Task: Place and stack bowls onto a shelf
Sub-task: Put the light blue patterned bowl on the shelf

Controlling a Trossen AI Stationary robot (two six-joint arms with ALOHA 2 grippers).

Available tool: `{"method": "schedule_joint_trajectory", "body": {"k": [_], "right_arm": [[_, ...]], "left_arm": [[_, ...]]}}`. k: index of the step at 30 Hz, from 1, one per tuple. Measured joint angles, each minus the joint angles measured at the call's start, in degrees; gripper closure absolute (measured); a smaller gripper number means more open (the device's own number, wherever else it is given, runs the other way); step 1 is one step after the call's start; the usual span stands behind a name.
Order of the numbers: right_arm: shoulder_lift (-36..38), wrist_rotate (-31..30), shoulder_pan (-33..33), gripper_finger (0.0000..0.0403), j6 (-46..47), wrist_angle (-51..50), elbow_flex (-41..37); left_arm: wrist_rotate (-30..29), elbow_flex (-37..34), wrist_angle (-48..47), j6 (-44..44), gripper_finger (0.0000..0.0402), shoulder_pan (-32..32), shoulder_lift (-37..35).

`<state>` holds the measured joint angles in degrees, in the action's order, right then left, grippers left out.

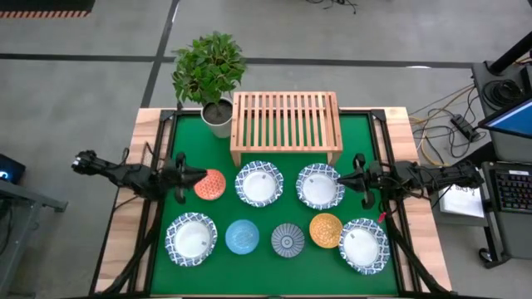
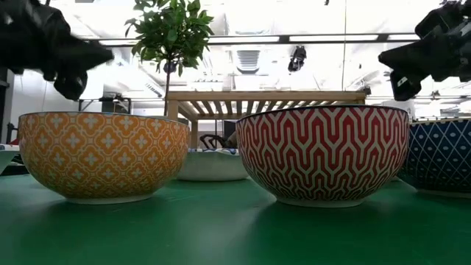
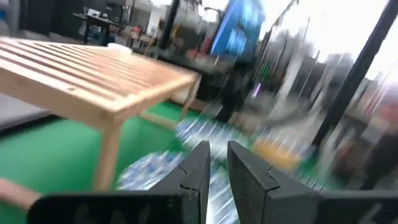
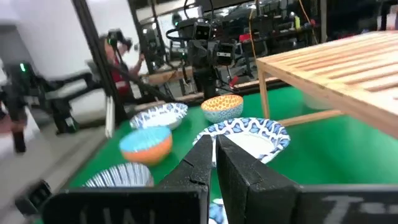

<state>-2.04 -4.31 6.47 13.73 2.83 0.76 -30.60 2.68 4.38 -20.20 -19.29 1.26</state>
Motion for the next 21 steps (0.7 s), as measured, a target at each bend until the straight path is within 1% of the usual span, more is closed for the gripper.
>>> {"method": "schedule_joint_trajectory", "body": {"k": [2,4,7,10,13,16,18,21], "right_arm": [[0.0,0.0,0.0,0.039,2.4,3.4,0.0],[0.0,0.0,0.0,0.039,2.1,7.2,0.0],[-0.1,0.1,0.0,0.039,-0.9,14.1,0.0],[-0.1,0.0,0.0,0.039,-3.8,18.4,0.3],[-0.3,-0.3,0.0,0.039,-5.3,17.1,2.5],[-1.2,-0.4,0.0,0.039,-6.3,13.7,6.9],[-2.3,-1.9,0.0,0.039,-6.3,9.7,10.3],[-4.1,-6.2,0.0,0.039,-6.6,2.3,15.4]], "left_arm": [[-0.3,0.0,5.0,-4.8,0.0363,0.0,-0.1],[-0.4,0.0,10.7,-6.3,0.0363,0.0,0.0],[-0.4,0.0,18.6,-3.9,0.0363,0.0,0.0],[-0.4,0.0,22.4,-3.0,0.0363,0.0,0.1],[-0.4,0.1,23.1,-7.6,0.0363,0.0,0.4],[-0.7,1.2,23.3,-10.7,0.0363,0.0,1.9],[-0.9,2.7,23.6,-13.5,0.0363,0.0,4.4],[-1.0,6.2,22.9,-15.9,0.0363,0.0,10.9]]}}
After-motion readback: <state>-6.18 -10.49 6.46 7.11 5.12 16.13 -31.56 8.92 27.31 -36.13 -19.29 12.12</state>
